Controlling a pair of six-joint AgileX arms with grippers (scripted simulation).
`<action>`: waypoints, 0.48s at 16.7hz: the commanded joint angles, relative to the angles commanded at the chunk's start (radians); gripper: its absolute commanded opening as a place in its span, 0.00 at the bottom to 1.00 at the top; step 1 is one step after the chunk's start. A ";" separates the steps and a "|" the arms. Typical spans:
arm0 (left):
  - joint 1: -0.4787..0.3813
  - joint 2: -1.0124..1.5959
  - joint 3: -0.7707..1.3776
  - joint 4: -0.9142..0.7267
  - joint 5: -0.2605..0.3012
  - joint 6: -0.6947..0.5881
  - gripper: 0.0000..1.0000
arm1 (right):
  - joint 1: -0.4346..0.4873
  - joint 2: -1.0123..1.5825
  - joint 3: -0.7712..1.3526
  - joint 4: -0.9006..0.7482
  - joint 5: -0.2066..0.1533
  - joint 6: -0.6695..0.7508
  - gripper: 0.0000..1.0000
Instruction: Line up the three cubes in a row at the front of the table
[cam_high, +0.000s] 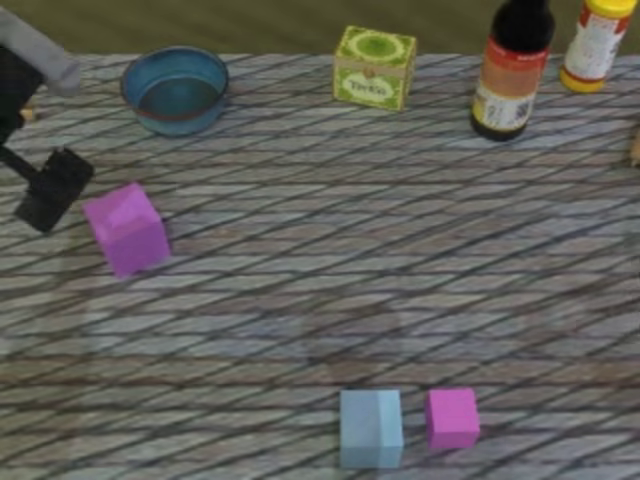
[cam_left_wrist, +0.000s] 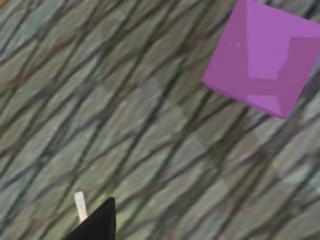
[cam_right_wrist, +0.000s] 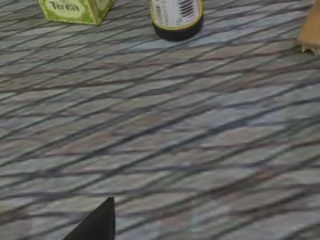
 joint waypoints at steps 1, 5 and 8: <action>-0.008 0.100 0.079 -0.054 0.000 0.038 1.00 | -0.042 -0.080 -0.065 0.047 -0.010 -0.040 1.00; -0.035 0.434 0.364 -0.235 0.002 0.172 1.00 | -0.184 -0.330 -0.277 0.224 -0.072 -0.175 1.00; -0.050 0.621 0.530 -0.329 0.004 0.245 1.00 | -0.257 -0.465 -0.378 0.330 -0.124 -0.240 1.00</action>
